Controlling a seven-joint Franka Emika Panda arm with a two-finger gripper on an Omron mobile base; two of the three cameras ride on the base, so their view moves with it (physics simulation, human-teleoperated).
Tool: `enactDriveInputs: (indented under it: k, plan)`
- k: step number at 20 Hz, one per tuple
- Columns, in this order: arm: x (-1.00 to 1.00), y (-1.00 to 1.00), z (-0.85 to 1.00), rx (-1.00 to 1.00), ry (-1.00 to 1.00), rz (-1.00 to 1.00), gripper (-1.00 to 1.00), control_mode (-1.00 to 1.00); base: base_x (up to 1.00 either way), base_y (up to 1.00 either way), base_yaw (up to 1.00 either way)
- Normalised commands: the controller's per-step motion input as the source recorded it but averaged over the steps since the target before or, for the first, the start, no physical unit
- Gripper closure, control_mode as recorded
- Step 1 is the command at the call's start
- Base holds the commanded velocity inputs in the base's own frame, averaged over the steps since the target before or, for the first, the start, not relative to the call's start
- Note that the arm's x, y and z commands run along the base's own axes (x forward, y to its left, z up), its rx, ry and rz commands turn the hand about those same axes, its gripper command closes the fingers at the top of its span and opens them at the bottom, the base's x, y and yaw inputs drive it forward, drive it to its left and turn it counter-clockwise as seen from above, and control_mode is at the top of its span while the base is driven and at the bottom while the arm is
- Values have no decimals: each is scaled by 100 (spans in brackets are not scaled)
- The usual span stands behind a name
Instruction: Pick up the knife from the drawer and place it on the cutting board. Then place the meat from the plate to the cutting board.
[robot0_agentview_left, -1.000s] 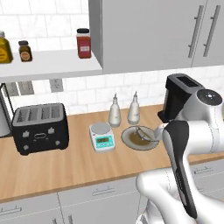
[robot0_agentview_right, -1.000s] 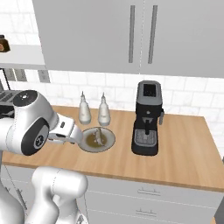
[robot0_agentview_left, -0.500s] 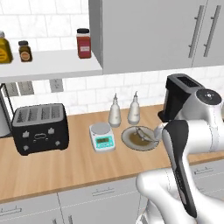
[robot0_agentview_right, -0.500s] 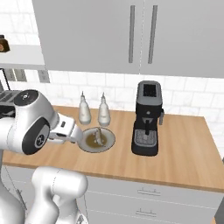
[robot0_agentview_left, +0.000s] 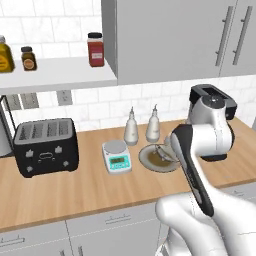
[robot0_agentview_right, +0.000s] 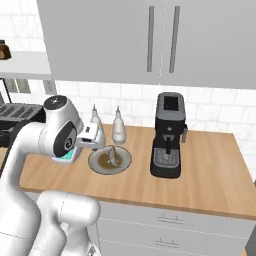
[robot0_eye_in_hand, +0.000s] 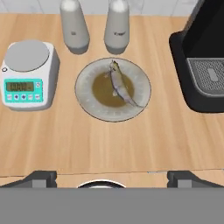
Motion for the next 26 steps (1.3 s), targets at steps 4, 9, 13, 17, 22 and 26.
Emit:
enactDriveInputs:
  k: [4,9,13,17,22,26]
  plan:
    - [100,-2,-79,0,12,5,-100,-100,0,0,0]
    - [83,-5,-76,0,6,1,-100,-100,0,0,0]
    - [48,-11,-39,0,0,2,-100,-100,0,0,0]
    - [66,-19,-26,0,-2,0,-100,-100,0,0,0]
    - [35,-14,-39,0,2,0,-100,-100,0,0,0]
    - [34,-3,-30,0,3,0,-100,-100,0,0,0]
